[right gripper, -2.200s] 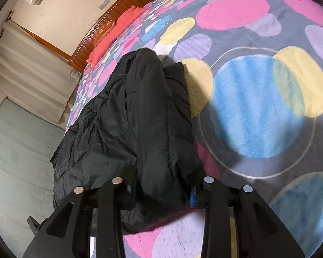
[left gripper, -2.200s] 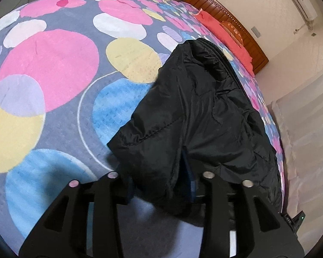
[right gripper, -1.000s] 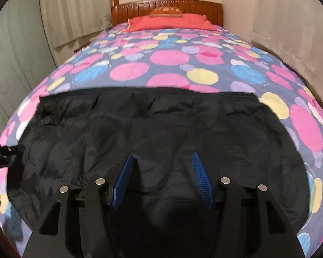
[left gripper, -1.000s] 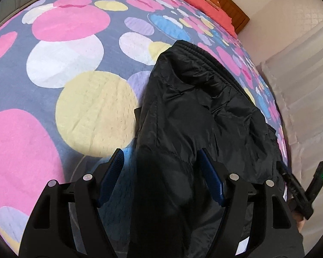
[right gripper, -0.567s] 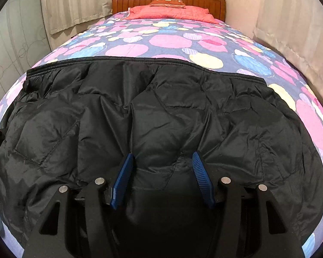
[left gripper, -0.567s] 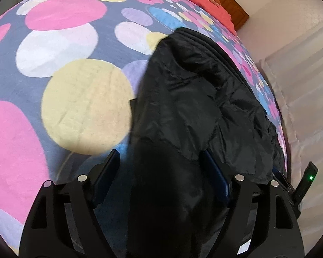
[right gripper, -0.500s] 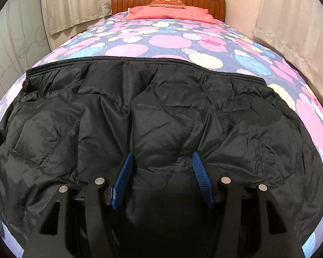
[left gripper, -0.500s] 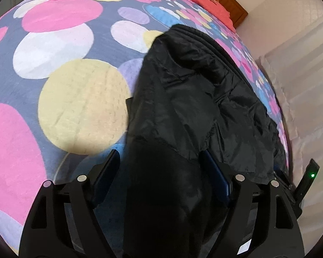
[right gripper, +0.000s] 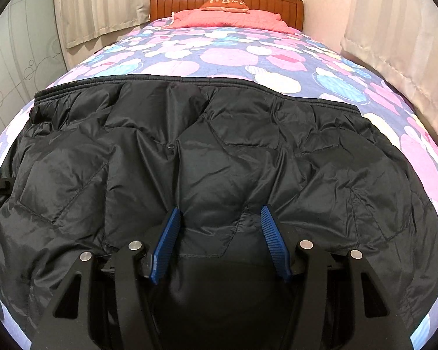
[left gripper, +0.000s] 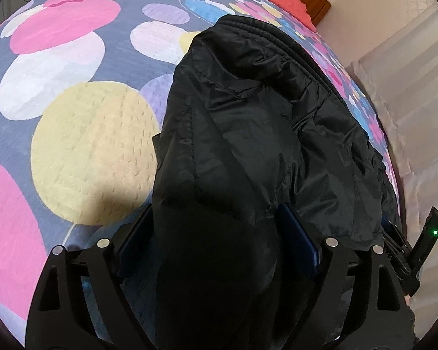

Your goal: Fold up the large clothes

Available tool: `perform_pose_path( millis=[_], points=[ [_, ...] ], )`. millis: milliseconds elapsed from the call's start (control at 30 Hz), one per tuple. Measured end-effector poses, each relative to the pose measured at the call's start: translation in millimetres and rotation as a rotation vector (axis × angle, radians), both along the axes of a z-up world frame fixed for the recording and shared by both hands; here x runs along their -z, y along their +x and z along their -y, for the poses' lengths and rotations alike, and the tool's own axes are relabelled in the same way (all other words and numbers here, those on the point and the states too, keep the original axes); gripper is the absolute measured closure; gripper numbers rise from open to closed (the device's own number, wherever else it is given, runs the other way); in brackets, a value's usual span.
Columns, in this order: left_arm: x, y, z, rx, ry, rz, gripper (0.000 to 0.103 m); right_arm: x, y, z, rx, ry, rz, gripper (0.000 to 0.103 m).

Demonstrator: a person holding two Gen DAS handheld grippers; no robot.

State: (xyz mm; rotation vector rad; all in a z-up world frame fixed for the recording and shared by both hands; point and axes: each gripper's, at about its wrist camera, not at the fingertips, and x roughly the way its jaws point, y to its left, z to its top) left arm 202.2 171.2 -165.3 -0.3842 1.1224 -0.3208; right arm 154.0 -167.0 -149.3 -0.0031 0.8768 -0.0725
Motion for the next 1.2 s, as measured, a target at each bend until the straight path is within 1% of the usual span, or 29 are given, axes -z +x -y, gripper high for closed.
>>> perform_pose_path(
  millis=[333, 367, 433, 467, 500, 567, 667, 733, 800, 867, 900, 967, 1000, 1067, 1200],
  points=[
    [1, 2, 13, 0.018, 0.033, 0.014, 0.019, 0, -2, 0, 0.002, -0.002, 0.009, 0.046],
    [0, 2, 14, 0.02, 0.027, 0.015, 0.021, 0, -2, 0, 0.002, -0.002, 0.01, 0.046],
    [-2, 0, 19, 0.047, -0.025, 0.016, 0.025, -1, -2, 0, 0.002, -0.001, 0.01, 0.046],
    [-2, 0, 21, 0.065, -0.053, 0.012, 0.025, -1, -2, 0, 0.003, -0.002, 0.01, 0.046],
    [0, 0, 25, 0.081, -0.065, 0.01, 0.025, -1, -2, 0, 0.003, -0.003, 0.011, 0.046],
    [1, 0, 31, 0.089, -0.045, 0.02, 0.025, -1, -2, 0, 0.002, -0.003, 0.01, 0.046],
    [4, 3, 31, 0.08, -0.072, 0.012, 0.025, 0, -3, 0, 0.003, -0.004, 0.012, 0.046],
    [4, 2, 33, 0.087, -0.07, 0.016, 0.026, 0, -2, 1, 0.002, -0.004, 0.012, 0.046],
    [3, 2, 36, 0.09, -0.069, 0.023, 0.032, 0, -2, 1, 0.002, -0.003, 0.012, 0.046],
    [3, 1, 37, 0.09, -0.08, 0.027, 0.043, 0, -2, 1, 0.002, -0.003, 0.012, 0.046],
    [2, 0, 35, 0.089, -0.083, 0.027, 0.046, 0, -2, 1, 0.002, -0.004, 0.012, 0.046],
    [-3, -2, 37, 0.095, -0.094, 0.035, 0.062, 0, -3, 1, 0.001, -0.008, 0.017, 0.046],
    [-6, -4, 38, 0.096, -0.089, 0.039, 0.065, 1, -3, 0, 0.0, -0.007, 0.016, 0.046],
    [-15, -7, 43, 0.103, -0.064, 0.059, 0.074, 1, -3, 0, 0.0, -0.01, 0.016, 0.046],
    [-28, -11, 51, 0.098, -0.037, 0.079, 0.079, 0, -3, -1, 0.001, -0.017, 0.015, 0.046]
  ],
)
